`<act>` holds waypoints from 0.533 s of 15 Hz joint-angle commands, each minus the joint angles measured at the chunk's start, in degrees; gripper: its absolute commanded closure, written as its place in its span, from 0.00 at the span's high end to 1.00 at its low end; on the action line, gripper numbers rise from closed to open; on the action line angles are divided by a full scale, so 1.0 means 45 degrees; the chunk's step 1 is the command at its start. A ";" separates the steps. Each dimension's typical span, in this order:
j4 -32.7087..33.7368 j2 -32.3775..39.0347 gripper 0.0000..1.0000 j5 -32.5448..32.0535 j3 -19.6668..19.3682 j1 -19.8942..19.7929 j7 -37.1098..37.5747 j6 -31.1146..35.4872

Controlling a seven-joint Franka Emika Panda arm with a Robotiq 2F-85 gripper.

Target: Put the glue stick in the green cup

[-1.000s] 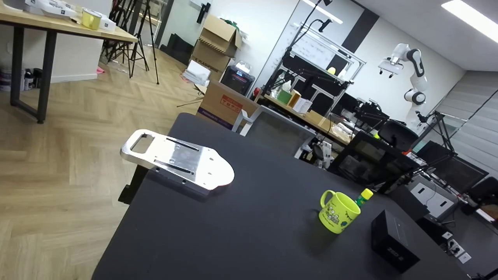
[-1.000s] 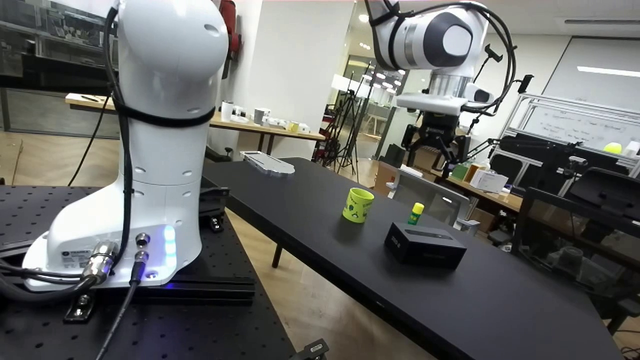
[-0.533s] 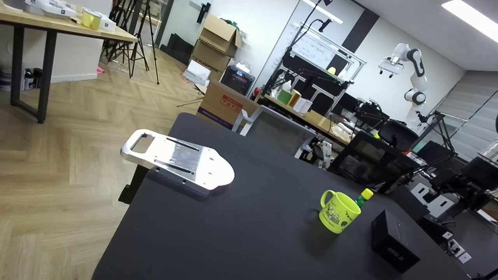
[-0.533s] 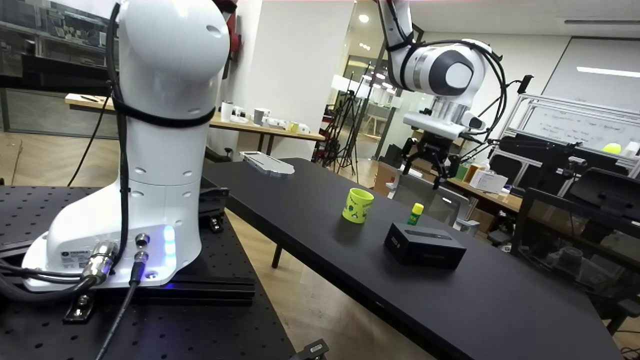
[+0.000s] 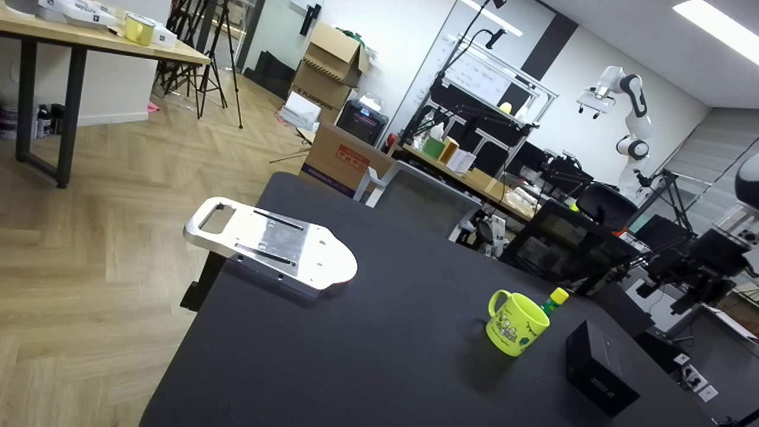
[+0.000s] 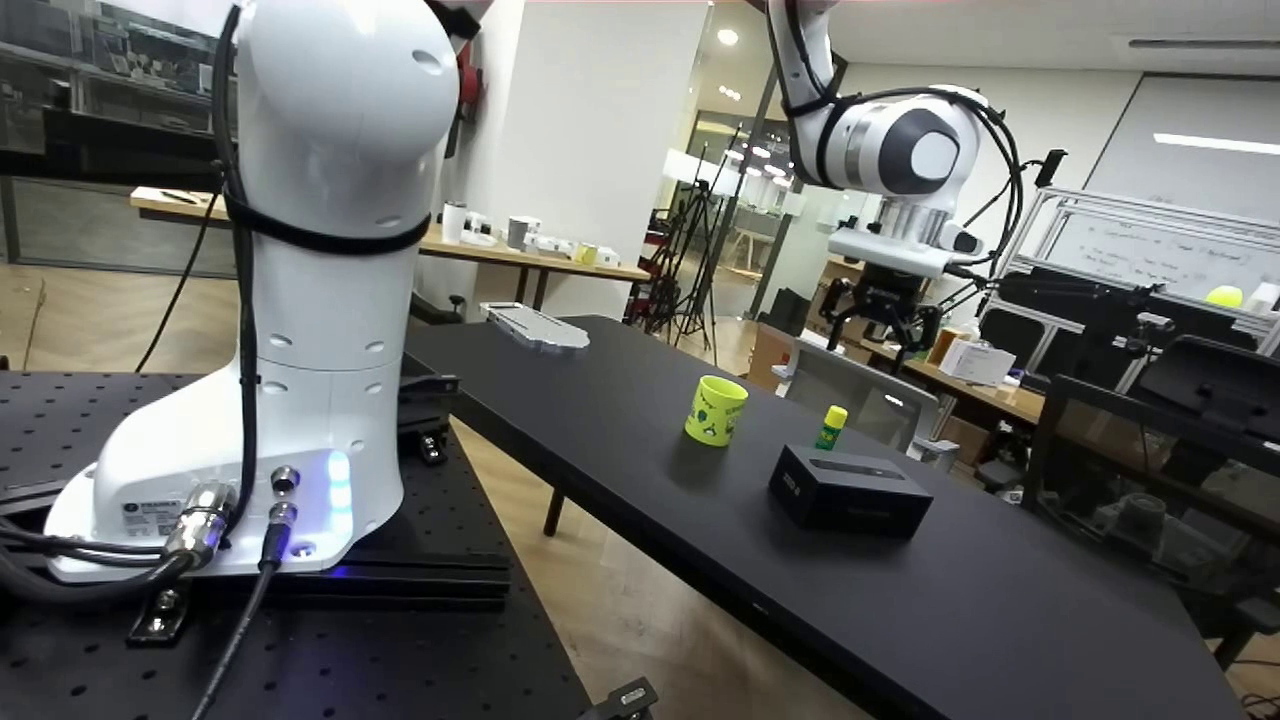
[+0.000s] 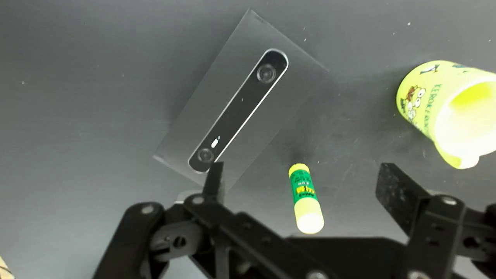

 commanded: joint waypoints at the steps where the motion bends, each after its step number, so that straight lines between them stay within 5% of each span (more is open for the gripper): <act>1: 0.3228 0.2128 1.00 -0.0382 0.0490 -0.0039 -0.0328 -0.0540; 8: 0.7887 0.5903 1.00 -0.0546 0.1178 0.0109 -0.0674 -0.1708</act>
